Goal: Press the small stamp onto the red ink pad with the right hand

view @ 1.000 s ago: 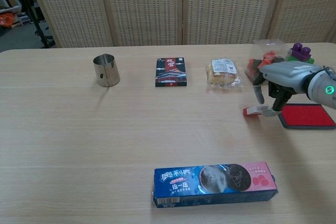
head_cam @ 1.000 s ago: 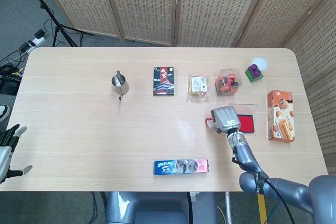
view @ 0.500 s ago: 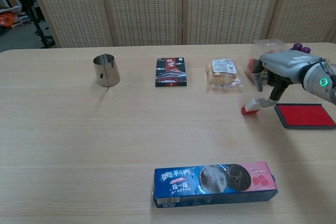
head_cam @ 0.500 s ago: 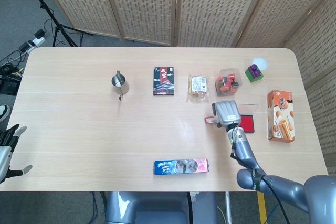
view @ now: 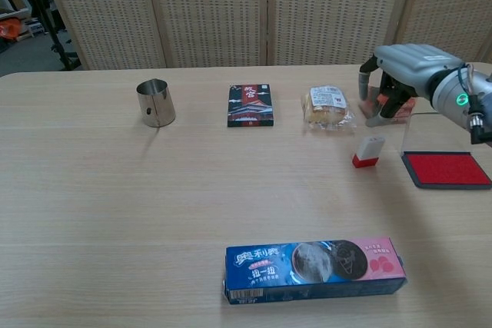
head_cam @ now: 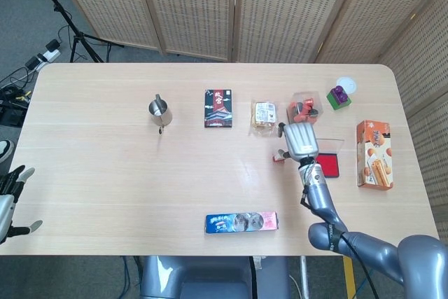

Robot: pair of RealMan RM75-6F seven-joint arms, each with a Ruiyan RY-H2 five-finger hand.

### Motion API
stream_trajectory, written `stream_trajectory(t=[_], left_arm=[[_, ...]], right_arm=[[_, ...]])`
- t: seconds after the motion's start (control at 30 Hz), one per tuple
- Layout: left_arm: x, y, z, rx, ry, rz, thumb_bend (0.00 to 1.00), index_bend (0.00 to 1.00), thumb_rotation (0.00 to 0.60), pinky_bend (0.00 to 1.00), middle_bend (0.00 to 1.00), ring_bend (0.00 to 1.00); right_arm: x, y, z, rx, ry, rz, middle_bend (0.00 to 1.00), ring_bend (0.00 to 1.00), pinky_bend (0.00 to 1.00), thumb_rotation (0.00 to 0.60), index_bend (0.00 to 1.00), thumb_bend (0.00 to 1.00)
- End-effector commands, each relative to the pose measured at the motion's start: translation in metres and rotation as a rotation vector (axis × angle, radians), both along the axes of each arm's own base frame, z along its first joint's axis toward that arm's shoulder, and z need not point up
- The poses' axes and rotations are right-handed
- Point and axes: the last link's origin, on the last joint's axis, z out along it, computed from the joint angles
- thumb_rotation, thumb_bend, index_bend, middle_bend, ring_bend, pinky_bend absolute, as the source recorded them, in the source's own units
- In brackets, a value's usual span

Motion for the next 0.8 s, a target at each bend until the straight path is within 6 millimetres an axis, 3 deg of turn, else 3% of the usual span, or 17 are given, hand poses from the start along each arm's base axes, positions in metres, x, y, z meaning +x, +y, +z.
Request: stream_trajectory(t=[0.03,0.13,0.23,0.3,0.33,0.37,0.43,0.5,0.57,0.8], left_arm=[[0.000,0.000,0.000,-0.001,-0.002,-0.002,0.14,0.00,0.600,0.00,0.00,0.00],[0.001,-0.001,0.000,-0.001,-0.003,-0.005,0.14,0.00,0.600,0.00,0.00,0.00],[0.002,-0.002,0.002,0.003,-0.010,-0.014,0.14,0.00,0.600,0.00,0.00,0.00],[0.003,-0.004,0.003,0.005,-0.014,-0.021,0.14,0.00,0.600,0.00,0.00,0.00],[0.004,-0.004,0.004,0.005,-0.015,-0.023,0.13,0.00,0.600,0.00,0.00,0.00],[0.004,-0.005,0.005,0.007,-0.018,-0.027,0.13,0.00,0.600,0.00,0.00,0.00],[0.004,-0.006,0.006,0.010,-0.021,-0.032,0.14,0.00,0.600,0.00,0.00,0.00],[0.005,-0.007,0.008,0.017,-0.025,-0.036,0.14,0.00,0.600,0.00,0.00,0.00],[0.005,-0.009,0.010,0.025,-0.031,-0.041,0.13,0.00,0.600,0.00,0.00,0.00],[0.008,-0.015,0.015,0.052,-0.050,-0.069,0.13,0.00,0.600,0.00,0.00,0.00]], right_arm=[[0.004,0.002,0.008,-0.013,-0.003,0.023,0.98,1.00,1.00,0.600,0.49,0.05],[0.011,0.006,0.019,-0.026,-0.021,0.055,0.91,0.98,1.00,0.600,0.48,0.05],[0.021,0.024,0.045,-0.048,-0.061,0.127,0.67,0.78,0.96,0.600,0.37,0.02],[0.023,0.036,0.061,-0.066,-0.092,0.160,0.40,0.46,0.75,0.600,0.25,0.00],[0.023,0.041,0.065,-0.067,-0.100,0.166,0.31,0.35,0.66,0.600,0.21,0.00],[0.022,0.049,0.073,-0.071,-0.110,0.173,0.18,0.20,0.52,0.600,0.17,0.00],[0.018,0.061,0.083,-0.068,-0.114,0.178,0.04,0.04,0.33,0.600,0.11,0.00],[0.009,0.082,0.097,-0.055,-0.112,0.176,0.00,0.00,0.20,0.600,0.04,0.00],[-0.004,0.109,0.114,-0.048,-0.119,0.166,0.00,0.00,0.13,0.600,0.00,0.00],[-0.055,0.170,0.147,-0.172,-0.130,0.164,0.00,0.00,0.03,0.600,0.00,0.00]])
